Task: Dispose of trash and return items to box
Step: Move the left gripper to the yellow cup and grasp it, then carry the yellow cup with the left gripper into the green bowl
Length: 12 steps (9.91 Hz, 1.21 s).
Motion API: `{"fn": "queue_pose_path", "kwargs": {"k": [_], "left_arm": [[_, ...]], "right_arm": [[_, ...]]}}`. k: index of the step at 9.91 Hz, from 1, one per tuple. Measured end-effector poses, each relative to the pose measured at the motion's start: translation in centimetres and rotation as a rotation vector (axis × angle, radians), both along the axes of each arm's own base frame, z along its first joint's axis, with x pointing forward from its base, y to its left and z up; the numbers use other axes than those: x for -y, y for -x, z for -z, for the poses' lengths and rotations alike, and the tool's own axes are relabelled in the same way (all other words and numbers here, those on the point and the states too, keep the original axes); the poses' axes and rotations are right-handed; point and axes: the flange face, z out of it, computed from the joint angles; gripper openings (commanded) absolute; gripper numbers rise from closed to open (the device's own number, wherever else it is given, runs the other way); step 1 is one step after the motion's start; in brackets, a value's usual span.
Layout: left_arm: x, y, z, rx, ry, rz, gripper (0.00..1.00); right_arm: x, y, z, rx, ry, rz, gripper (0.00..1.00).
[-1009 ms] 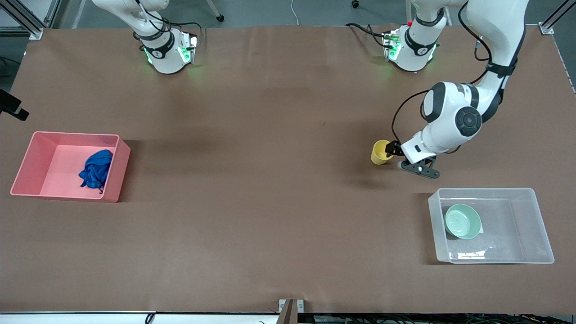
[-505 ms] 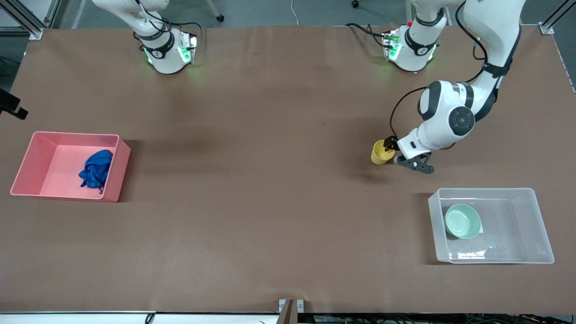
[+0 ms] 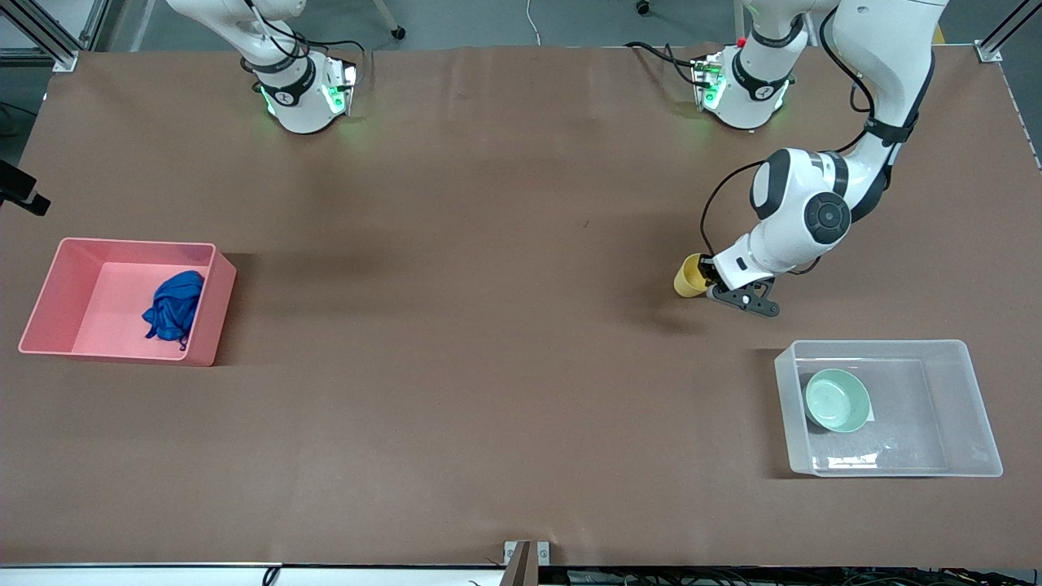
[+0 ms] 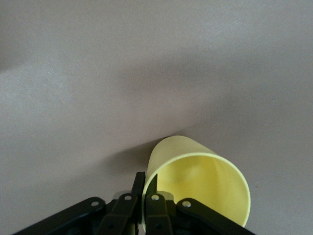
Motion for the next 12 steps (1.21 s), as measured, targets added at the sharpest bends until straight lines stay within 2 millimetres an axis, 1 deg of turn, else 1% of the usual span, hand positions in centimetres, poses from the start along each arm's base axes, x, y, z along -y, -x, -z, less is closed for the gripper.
{"fn": "queue_pose_path", "kwargs": {"k": [1,2,3,4,5,6,7,8,9,10,12], "left_arm": [[0.1,-0.4,-1.2,0.021,0.003,0.0,0.0],[0.0,-1.1,-3.1,0.045,0.005,-0.001,0.0],[-0.4,-2.3,-5.5,0.059,0.008,-0.009,0.0],[-1.5,-4.2,-8.1,0.065,0.011,-0.026,0.0],[-3.2,-6.7,-10.7,0.069,0.015,-0.035,0.0],[-5.6,-9.5,-13.1,0.076,0.017,-0.045,0.0],[-8.2,-12.3,-14.9,0.089,0.012,-0.07,0.0],[-10.9,-15.0,-15.8,0.111,0.001,-0.1,0.0],[-13.2,-17.4,-15.8,0.134,-0.016,-0.131,0.0],[-15.2,-19.2,-14.7,0.141,-0.037,-0.156,0.0],[-19.2,-21.8,-10.6,0.128,-0.09,-0.165,0.0]], "right_arm": [[0.0,0.0,0.0,0.0,0.0,0.0,1.0],[0.0,0.0,0.0,0.001,0.002,0.0,1.0],[0.1,-0.1,-0.1,0.007,0.008,0.001,1.0],[0.2,-0.2,-0.2,0.018,0.016,0.002,1.0],[0.3,-0.3,-0.2,0.022,0.022,0.003,1.0],[0.4,-0.4,0.0,0.019,0.023,0.003,1.0],[0.4,-0.3,0.2,0.007,0.022,0.003,1.0],[0.4,-0.2,0.3,-0.004,0.02,0.005,1.0],[0.6,-0.1,0.3,-0.008,0.019,0.009,1.0],[0.8,-0.1,0.3,-0.009,0.019,0.012,1.0],[0.9,-0.1,0.3,-0.009,0.019,0.014,1.0]]}}
